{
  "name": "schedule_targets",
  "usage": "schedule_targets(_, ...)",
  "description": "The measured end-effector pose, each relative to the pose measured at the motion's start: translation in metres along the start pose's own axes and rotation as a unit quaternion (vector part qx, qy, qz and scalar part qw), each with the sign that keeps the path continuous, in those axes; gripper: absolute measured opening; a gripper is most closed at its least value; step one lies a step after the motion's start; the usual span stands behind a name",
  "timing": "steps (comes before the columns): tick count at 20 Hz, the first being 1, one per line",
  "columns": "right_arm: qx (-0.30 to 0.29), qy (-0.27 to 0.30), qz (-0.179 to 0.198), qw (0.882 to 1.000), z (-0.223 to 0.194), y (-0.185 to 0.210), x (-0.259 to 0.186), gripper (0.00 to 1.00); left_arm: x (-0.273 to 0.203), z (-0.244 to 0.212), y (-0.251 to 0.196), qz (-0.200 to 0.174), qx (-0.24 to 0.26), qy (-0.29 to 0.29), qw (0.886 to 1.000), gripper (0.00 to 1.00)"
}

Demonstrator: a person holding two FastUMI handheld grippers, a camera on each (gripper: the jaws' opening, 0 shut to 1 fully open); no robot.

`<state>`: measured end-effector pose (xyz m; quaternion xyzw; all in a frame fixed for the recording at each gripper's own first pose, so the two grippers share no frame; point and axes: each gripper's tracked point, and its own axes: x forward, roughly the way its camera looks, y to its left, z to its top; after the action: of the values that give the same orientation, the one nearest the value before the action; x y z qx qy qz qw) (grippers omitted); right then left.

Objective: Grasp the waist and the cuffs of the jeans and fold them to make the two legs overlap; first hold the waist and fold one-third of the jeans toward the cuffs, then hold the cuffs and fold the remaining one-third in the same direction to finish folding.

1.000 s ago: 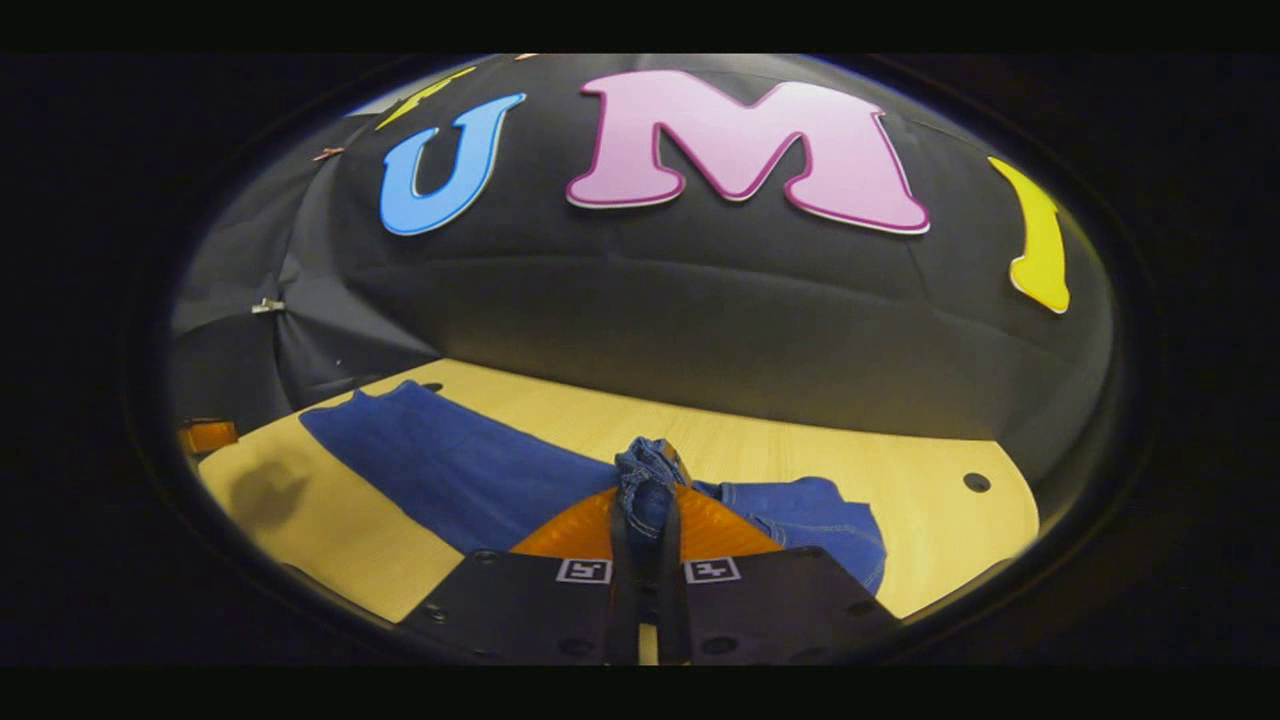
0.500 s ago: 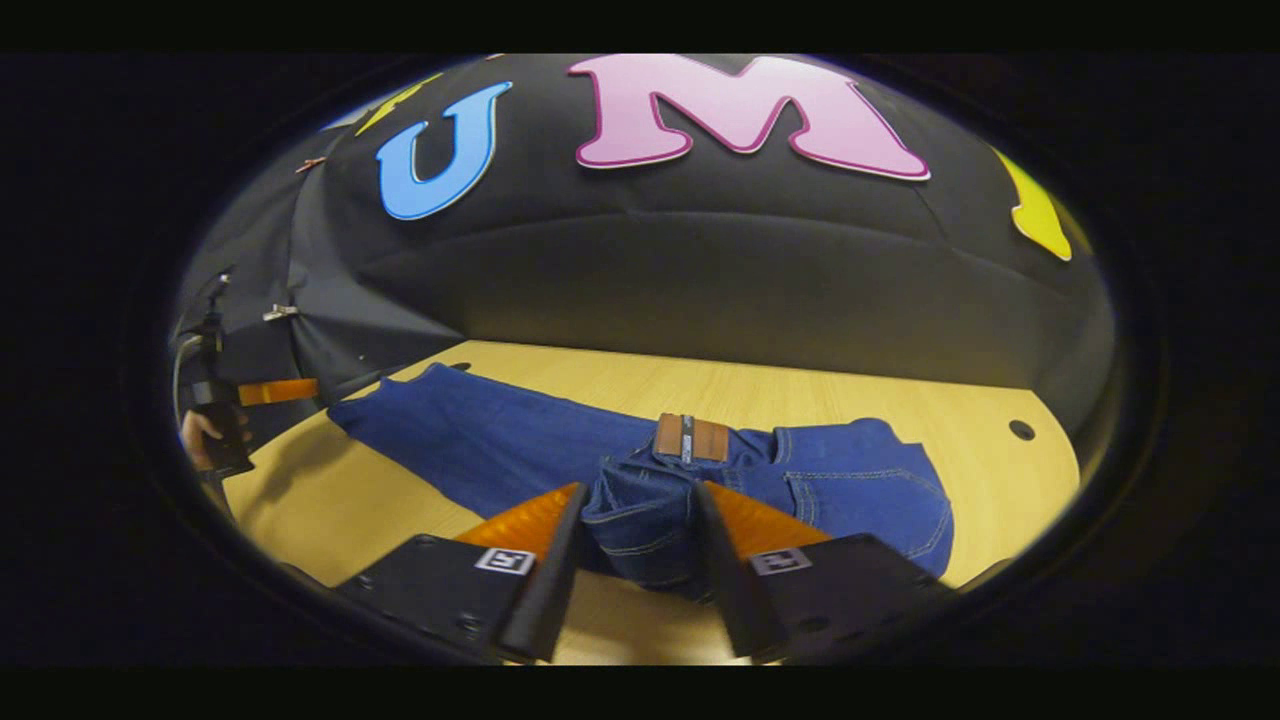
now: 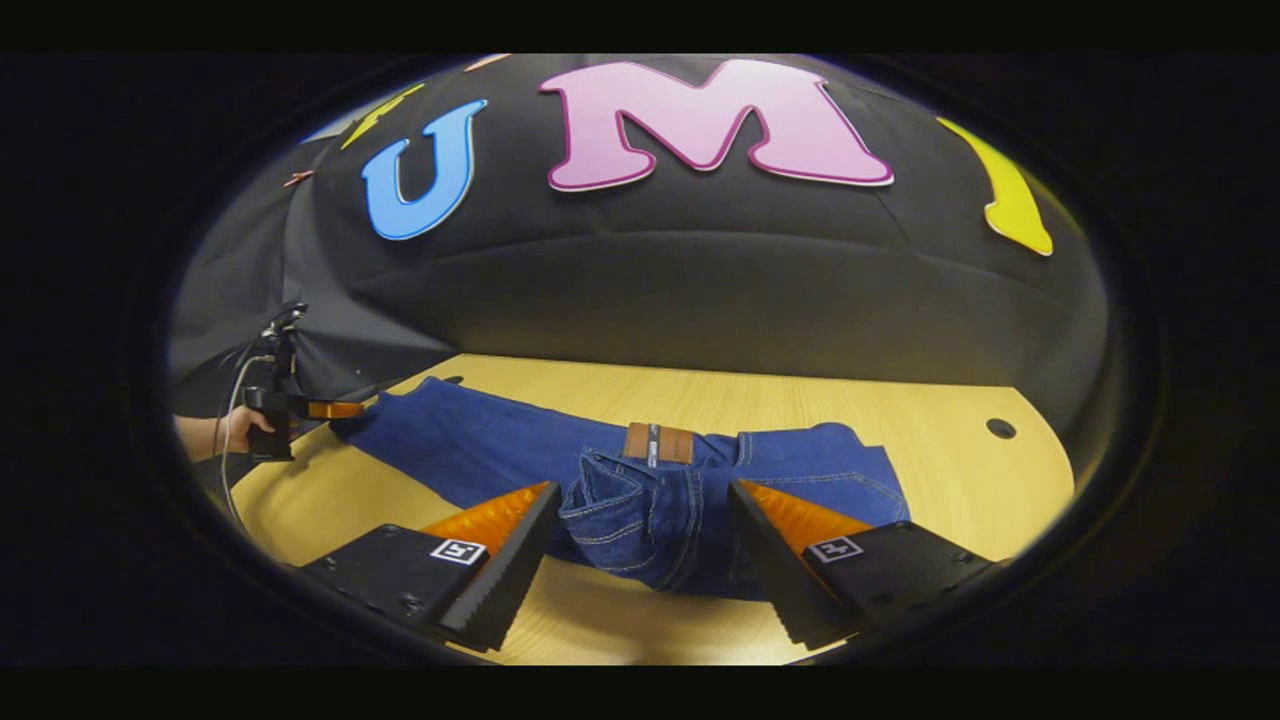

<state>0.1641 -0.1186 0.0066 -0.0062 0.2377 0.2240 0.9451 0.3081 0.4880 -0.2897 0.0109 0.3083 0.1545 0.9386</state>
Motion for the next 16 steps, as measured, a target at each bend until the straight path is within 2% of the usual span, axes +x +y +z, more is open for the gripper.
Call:
schedule_targets(1,0.0,0.0,0.003,1.0,0.002,0.0,-0.001,0.96,0.006,-0.004,-0.008,-0.015,0.004,0.014,1.0,0.97)
schedule_targets(2,0.0,0.0,0.005,1.0,0.002,-0.001,-0.004,1.0,0.008,-0.007,-0.008,-0.025,0.011,0.027,0.999,0.96)
schedule_targets(4,0.002,-0.003,0.0,1.0,0.005,-0.004,-0.014,1.0,0.01,-0.005,-0.002,-0.039,0.01,0.023,0.999,0.98)
schedule_targets(6,0.009,-0.008,0.001,1.0,0.007,-0.006,-0.023,1.0,0.006,-0.002,0.0,-0.047,-0.001,0.027,0.999,0.96)
schedule_targets(9,0.026,-0.004,0.002,1.0,0.002,-0.011,-0.031,0.98,0.008,-0.006,-0.003,-0.052,0.012,0.036,0.998,0.95)
schedule_targets(10,0.026,0.002,-0.001,1.0,-0.002,-0.014,-0.033,0.99,0.008,-0.006,-0.005,-0.058,0.013,0.038,0.998,0.87)
schedule_targets(11,0.026,0.008,-0.004,1.0,-0.005,-0.018,-0.033,0.99,0.009,-0.007,-0.01,-0.065,0.01,0.038,0.997,0.87)
schedule_targets(13,0.028,0.011,-0.006,1.0,-0.007,-0.022,-0.034,0.99,0.007,-0.006,-0.019,-0.078,0.006,0.04,0.996,0.73)
schedule_targets(16,0.024,0.007,-0.011,1.0,-0.007,-0.026,-0.033,0.99,0.006,-0.009,-0.029,-0.087,0.007,0.045,0.995,0.45)
